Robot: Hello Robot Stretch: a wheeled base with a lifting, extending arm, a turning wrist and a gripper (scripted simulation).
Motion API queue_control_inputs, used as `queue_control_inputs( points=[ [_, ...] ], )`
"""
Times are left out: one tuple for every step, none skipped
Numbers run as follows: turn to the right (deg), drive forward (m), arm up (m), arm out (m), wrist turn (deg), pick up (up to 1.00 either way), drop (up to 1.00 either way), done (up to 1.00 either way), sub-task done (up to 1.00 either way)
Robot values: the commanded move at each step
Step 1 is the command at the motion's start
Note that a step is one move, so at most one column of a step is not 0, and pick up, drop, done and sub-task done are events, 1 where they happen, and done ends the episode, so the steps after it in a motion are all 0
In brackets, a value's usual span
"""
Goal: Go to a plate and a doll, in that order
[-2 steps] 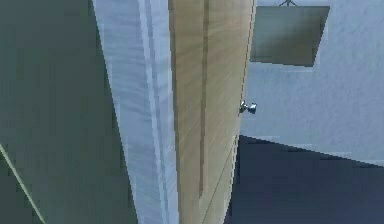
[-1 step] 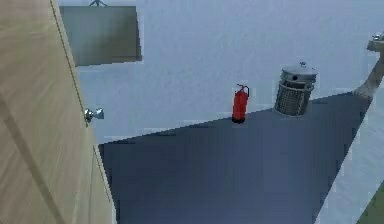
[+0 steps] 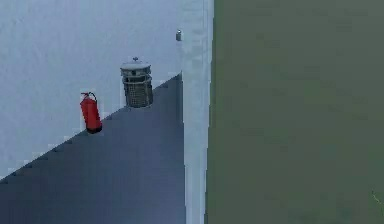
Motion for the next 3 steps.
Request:
queue_control_inputs(
  points=[
    [45.0, 0.00, 0.00, 0.00, 0.0, 0.00, 0.00, 0.00, 0.00],
    [21.0, 0.00, 0.00, 0.00, 0.0, 0.00, 0.00, 0.00, 0.00],
    [0.0, 0.05, 0.00, 0.00, 0.0, 0.00, 0.00, 0.00, 0.00]
  ],
)
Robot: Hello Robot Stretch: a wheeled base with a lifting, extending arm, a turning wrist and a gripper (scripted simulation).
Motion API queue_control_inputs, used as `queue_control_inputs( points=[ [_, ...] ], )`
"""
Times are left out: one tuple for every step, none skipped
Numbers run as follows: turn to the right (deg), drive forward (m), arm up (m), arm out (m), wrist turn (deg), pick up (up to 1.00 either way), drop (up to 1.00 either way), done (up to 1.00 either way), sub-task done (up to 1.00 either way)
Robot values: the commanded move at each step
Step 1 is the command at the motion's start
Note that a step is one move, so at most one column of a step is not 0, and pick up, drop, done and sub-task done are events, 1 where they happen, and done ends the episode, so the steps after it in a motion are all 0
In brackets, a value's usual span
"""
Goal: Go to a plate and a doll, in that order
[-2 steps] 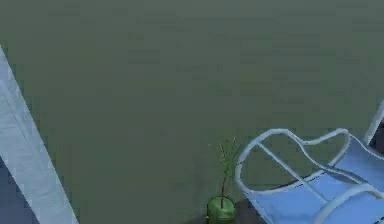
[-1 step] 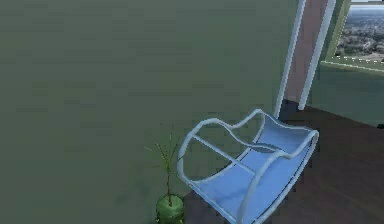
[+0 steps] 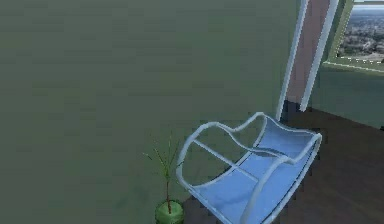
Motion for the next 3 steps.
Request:
queue_control_inputs(
  points=[
    [-45.0, 0.00, 0.00, 0.00, 0.0, 0.00, 0.00, 0.00, 0.00],
    [-30.0, 0.00, 0.00, 0.00, 0.0, 0.00, 0.00, 0.00, 0.00],
    [0.0, 0.30, 0.00, 0.00, 0.0, 0.00, 0.00, 0.00, 0.00]
  ],
)
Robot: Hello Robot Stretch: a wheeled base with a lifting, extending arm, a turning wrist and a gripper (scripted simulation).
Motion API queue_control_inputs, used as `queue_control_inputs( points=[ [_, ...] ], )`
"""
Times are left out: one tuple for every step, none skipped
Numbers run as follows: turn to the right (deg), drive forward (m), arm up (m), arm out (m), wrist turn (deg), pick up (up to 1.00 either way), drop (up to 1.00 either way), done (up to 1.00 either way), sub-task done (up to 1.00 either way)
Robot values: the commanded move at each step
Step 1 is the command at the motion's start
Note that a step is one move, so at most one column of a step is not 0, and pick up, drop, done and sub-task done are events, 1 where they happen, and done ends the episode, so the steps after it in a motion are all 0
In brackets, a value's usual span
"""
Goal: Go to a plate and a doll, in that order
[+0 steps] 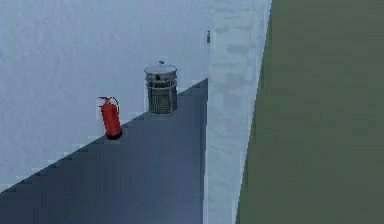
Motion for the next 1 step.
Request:
queue_control_inputs(
  points=[
    [-45.0, 0.00, 0.00, 0.00, 0.0, 0.00, 0.00, 0.00, 0.00]
  ],
)
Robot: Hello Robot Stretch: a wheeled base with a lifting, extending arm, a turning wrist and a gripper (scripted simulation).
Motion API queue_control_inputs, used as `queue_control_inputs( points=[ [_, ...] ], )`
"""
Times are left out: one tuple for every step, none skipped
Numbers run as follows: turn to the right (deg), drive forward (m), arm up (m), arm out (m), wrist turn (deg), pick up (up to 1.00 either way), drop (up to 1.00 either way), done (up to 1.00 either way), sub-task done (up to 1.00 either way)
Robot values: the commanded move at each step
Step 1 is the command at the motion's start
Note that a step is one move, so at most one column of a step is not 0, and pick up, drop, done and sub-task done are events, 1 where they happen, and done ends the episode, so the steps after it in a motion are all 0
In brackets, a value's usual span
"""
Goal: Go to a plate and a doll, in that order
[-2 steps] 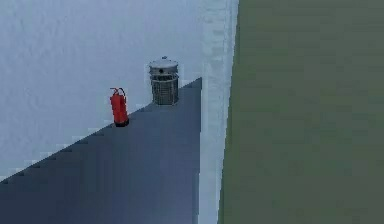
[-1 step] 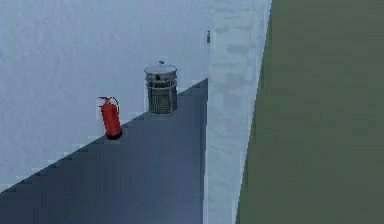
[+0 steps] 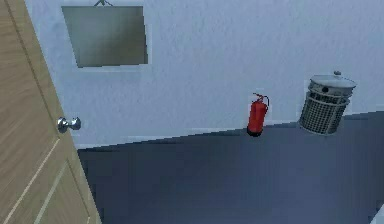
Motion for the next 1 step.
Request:
queue_control_inputs(
  points=[
    [-3.0, 0.00, 0.00, 0.00, 0.0, 0.00, 0.00, 0.00, 0.00]
  ],
)
